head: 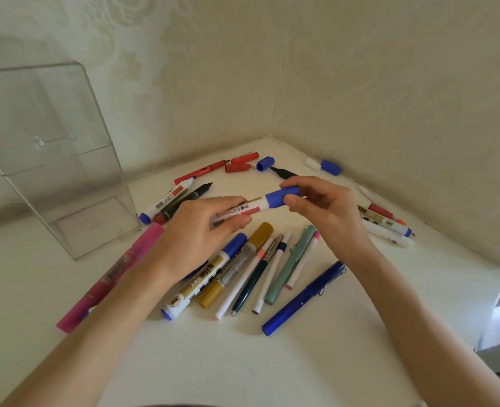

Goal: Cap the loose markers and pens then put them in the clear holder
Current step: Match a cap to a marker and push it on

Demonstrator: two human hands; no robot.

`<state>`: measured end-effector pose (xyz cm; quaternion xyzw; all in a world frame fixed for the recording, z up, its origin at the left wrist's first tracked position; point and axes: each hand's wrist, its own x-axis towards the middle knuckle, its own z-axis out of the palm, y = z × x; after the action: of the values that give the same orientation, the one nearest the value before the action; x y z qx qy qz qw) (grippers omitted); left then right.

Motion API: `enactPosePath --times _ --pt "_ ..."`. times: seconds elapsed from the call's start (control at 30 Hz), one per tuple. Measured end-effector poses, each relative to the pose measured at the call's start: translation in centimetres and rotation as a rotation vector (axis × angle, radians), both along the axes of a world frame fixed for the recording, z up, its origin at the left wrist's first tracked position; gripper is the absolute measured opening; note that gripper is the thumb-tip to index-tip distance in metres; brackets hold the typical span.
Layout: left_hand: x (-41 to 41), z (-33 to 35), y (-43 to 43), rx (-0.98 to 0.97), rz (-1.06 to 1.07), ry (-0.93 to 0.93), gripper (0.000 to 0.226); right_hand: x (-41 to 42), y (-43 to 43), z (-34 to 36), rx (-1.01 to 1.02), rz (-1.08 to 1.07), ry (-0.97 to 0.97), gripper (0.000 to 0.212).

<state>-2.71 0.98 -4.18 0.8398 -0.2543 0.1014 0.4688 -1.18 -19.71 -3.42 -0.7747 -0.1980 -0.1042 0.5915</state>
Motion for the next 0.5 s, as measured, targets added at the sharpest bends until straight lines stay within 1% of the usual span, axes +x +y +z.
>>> enactPosePath --times 0.1,0.17,0.27,0.33,0.4,0.47,0.5 --pt "-0.1 -0.2 -0.1 0.044 0.036 -0.072 0.038 0.0 0.1 -0.2 0.011 -0.021 -0.013 0.028" --pt "0.0 -0.1 -0.3 0.104 0.062 -0.134 0.038 0.0 0.1 -0.3 0.014 -0.023 -0.013 0.029" --pt "0.1 0.0 0.0 0.156 0.068 -0.172 0.038 -0.1 0.3 -0.5 0.014 -0.009 -0.012 0.028" --pt "0.0 0.1 0.2 0.128 0.065 -0.134 0.035 -0.2 0.6 -0.4 0.018 -0.002 -0.007 0.027" --pt "-0.5 0.1 0.3 0.074 0.053 -0.052 0.03 -0.3 0.7 -0.2 0.009 0.003 0.024 0.026" --pt "-1.0 0.3 0.5 0.049 0.021 0.062 0.024 -0.4 0.7 0.1 0.013 0.021 0.102 0.022" --pt "-1.2 0.4 0.6 0.055 -0.001 0.109 0.026 -0.4 0.7 0.1 0.029 0.031 0.153 0.02"
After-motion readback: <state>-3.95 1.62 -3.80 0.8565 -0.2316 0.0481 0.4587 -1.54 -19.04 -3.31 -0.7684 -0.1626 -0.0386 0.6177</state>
